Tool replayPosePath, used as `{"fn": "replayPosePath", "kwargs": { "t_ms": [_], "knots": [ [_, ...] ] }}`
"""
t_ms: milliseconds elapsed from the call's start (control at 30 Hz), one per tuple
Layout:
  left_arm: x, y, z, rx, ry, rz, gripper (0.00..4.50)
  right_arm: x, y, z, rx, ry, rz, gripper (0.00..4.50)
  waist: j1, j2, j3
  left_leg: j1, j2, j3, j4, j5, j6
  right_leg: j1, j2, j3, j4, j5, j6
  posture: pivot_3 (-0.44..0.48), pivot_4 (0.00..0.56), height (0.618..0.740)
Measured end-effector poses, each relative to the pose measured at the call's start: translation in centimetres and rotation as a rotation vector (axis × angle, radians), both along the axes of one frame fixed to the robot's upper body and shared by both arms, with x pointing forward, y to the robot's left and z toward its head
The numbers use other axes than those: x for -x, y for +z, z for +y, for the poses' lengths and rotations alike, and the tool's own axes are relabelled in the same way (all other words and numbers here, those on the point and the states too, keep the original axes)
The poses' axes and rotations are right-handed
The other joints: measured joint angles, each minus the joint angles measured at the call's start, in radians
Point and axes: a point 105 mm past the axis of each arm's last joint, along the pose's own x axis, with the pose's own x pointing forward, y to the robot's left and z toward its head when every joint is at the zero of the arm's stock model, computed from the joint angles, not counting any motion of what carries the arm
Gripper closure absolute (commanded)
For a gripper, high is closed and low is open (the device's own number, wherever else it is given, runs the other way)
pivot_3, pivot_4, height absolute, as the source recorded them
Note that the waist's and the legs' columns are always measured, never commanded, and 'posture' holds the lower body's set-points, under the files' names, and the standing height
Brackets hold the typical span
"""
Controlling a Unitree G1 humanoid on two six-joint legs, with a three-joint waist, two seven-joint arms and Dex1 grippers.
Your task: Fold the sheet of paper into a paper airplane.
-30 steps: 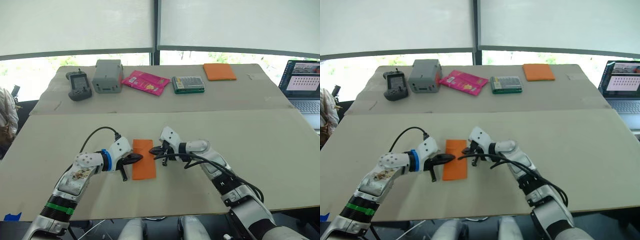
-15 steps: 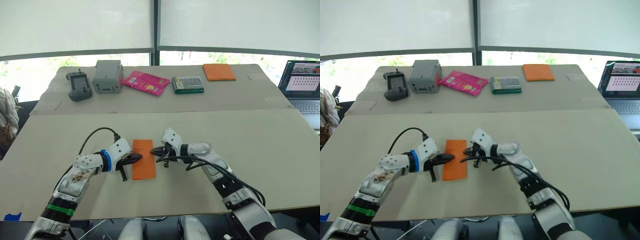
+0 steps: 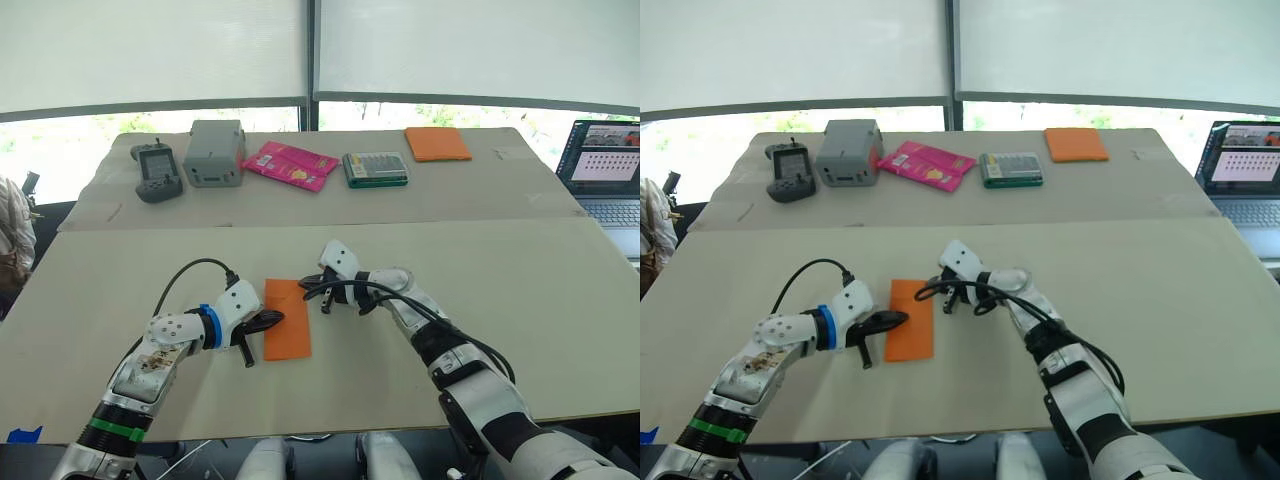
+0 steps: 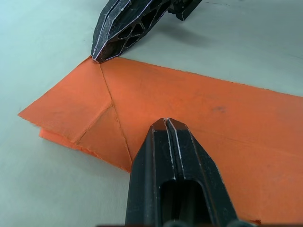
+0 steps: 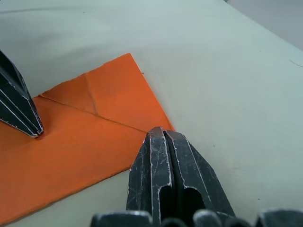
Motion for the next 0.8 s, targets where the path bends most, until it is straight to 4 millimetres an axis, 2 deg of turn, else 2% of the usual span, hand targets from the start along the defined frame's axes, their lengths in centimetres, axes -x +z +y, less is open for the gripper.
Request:
{"fn": "replayPosePath", "kwargs": {
  "t_ms": [167,433,533,800],
  "knots": [
    [-0.1,0.1,-0.1,0.000,-0.002,0.001,4.50,1.5,-0.5,-0.3,-0.025,0.052,0.008,4.47,0.002,0.000,0.000,0.000,0.000,0.000,0.000,0.000,0.000,0.000,-0.001,0.000,0.000,0.000,0.000,0.000,0.150,0.740],
    [-0.3,-0.1,-0.5,0.001,-0.030,0.021,4.50,7.9,-1.9,-1.1,0.011,0.280,0.047,4.47,0.014,0.001,-0.002,0.001,0.000,0.000,0.000,0.000,0.000,0.002,0.000,-0.001,-0.002,0.000,0.000,0.000,0.150,0.740],
    [-0.4,-0.1,-0.5,-0.001,-0.041,0.027,4.50,9.5,-2.2,-1.4,0.022,0.323,0.078,4.47,0.015,0.001,-0.003,0.001,0.000,0.000,0.000,0.000,0.000,0.002,0.000,-0.001,-0.002,0.000,0.001,0.000,0.150,0.740],
    [-0.5,-0.1,-0.6,0.005,-0.047,0.036,4.50,10.8,-2.2,-2.2,0.030,0.335,0.147,4.47,0.016,0.001,-0.003,0.001,-0.001,0.000,0.001,0.000,0.000,0.003,0.000,-0.001,-0.002,-0.001,0.001,0.000,0.150,0.740]
  ]
}}
